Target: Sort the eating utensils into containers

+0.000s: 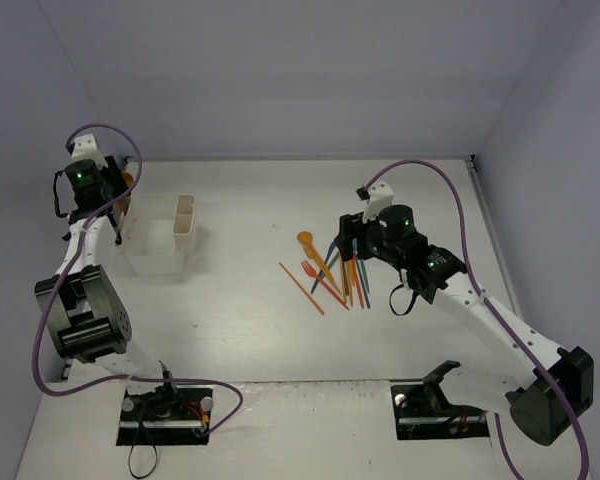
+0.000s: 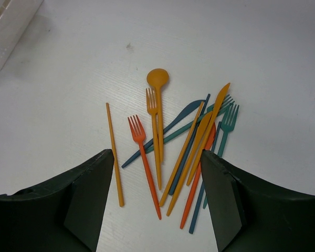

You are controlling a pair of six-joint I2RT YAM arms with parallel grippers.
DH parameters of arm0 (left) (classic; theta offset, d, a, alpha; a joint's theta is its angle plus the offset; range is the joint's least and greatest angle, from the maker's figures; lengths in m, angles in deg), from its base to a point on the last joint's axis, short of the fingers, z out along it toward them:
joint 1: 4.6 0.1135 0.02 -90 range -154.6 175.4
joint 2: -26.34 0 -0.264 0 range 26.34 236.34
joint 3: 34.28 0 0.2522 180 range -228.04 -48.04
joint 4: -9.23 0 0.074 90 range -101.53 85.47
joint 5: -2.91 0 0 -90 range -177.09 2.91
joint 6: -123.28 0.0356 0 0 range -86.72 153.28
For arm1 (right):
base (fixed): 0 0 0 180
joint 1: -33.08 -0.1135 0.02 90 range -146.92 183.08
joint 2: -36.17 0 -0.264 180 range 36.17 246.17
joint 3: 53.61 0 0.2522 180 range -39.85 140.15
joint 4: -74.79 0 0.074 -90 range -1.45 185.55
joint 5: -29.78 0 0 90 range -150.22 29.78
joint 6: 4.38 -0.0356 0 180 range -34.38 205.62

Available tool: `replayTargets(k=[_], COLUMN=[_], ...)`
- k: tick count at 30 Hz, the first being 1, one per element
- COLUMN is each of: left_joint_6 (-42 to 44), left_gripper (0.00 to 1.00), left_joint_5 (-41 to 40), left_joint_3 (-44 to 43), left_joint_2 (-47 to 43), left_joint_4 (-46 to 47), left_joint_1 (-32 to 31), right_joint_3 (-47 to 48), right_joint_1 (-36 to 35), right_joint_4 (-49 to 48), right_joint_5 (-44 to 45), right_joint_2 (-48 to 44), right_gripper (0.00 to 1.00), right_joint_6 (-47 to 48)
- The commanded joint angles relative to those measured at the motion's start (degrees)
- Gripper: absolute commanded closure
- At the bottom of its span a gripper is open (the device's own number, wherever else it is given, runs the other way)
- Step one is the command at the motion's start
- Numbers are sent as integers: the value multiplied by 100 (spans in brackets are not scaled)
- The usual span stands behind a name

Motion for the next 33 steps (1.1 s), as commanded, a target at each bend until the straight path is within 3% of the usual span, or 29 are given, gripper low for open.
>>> replayTargets(k=[1,7,11,14,27,33], left_joint_6=[-263,-606,-786,-920,-1522,-1582], left_gripper=[51,40,31,30,29,28], left_joint_5=[-41,-600,-933,-898,333,509], left_joint_3=[-128,-612,-910,-933,252,419], left_joint_2=[-943,-1570,-1891,-2144,-3378,-3606], left_joint_4=[-168,-1837,-2888,-3496,-4454,-4703], left_joint_1=[44,-179,-709,-1058,-2128,-2329], right_joint_3=[283,322,452,549,1790,2214], right_joint_1=[36,36,28,28,28,19], right_joint_4=[-261,-192,27,161,301,301], right_joint_5=[-136,-191,-336,-310,-381,-336], right_joint_2=[11,135,507,864,3180,4069], right_gripper=[36,37,39,41,62,65], right_joint_6=[82,-44,-124,-124,29,113])
